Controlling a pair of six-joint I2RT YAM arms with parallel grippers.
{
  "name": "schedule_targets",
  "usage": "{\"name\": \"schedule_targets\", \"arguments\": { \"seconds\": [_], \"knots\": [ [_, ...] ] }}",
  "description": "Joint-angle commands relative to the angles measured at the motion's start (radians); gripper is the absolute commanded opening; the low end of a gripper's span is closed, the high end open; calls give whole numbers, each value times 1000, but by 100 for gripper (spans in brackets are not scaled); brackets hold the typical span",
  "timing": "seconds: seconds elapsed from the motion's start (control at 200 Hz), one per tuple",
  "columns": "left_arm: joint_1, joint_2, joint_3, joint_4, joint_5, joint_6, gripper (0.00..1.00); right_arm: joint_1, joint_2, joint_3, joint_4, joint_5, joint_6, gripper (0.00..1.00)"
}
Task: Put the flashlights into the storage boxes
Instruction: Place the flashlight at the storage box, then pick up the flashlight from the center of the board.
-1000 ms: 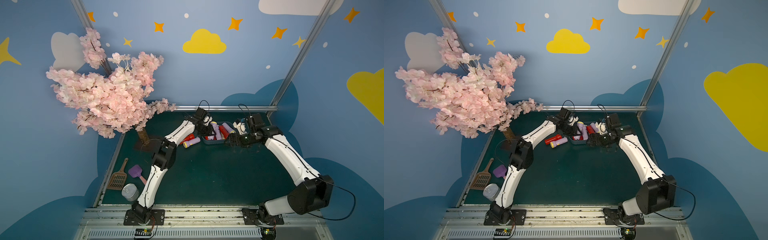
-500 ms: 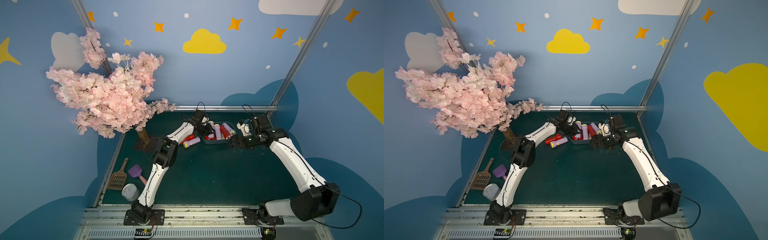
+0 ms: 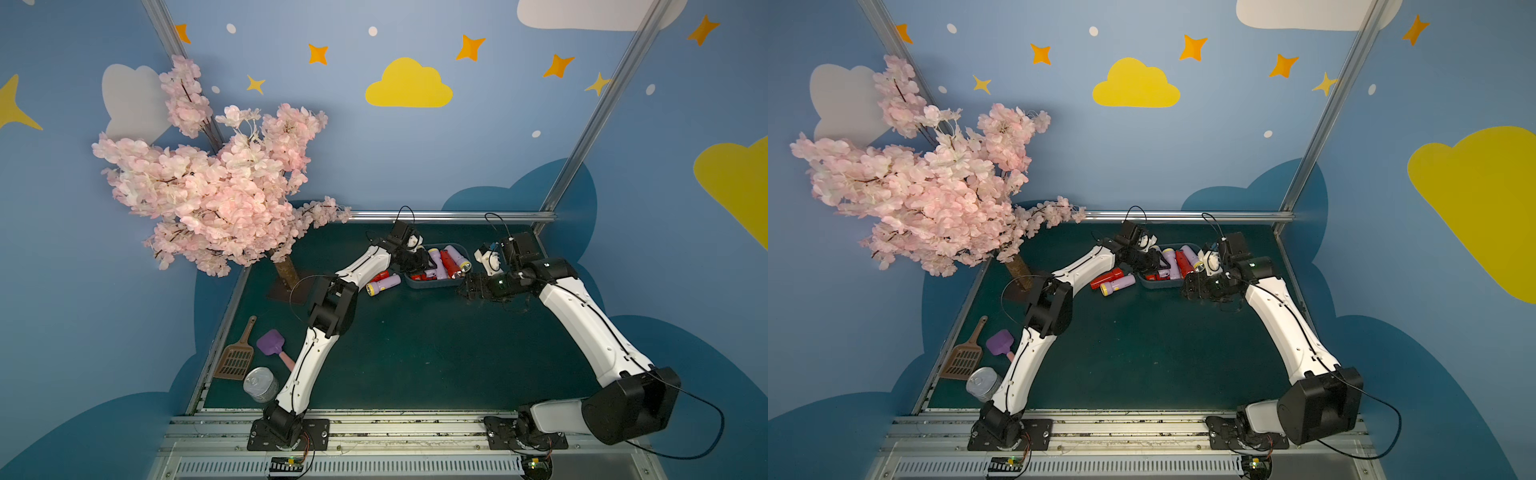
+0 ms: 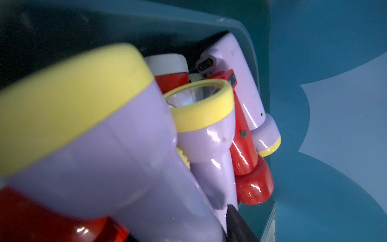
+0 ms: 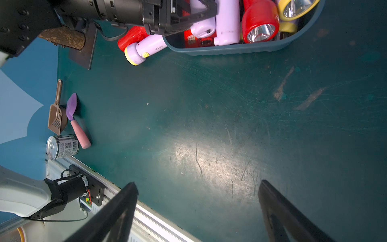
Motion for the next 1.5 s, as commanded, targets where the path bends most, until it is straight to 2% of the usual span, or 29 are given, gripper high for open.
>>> {"name": "schedule_targets", "arguments": {
  "seconds": [0.0,0.706,0.856,0.976,1.261,1.392,1.492],
  "knots": [
    [-5,-28,-5,-57,21,49,54,-3,-32,-8,-12,6,4,90],
    [31,-206,-86,-211,17,141,60,-3,-19,-12,59,-33,50,90],
    [51,-276,-148,-239,-16,175,63,-1,-17,-20,82,-44,65,90],
    [82,-360,-262,-235,-28,213,63,9,-7,-23,92,-47,72,90],
    [160,-526,-503,-205,-61,283,77,64,34,-6,121,-43,95,90],
    [172,-541,-531,-255,-116,396,88,95,58,13,122,-35,98,90],
    [177,-530,-515,-303,-176,483,92,115,69,19,123,-26,99,90]
  ]
}}
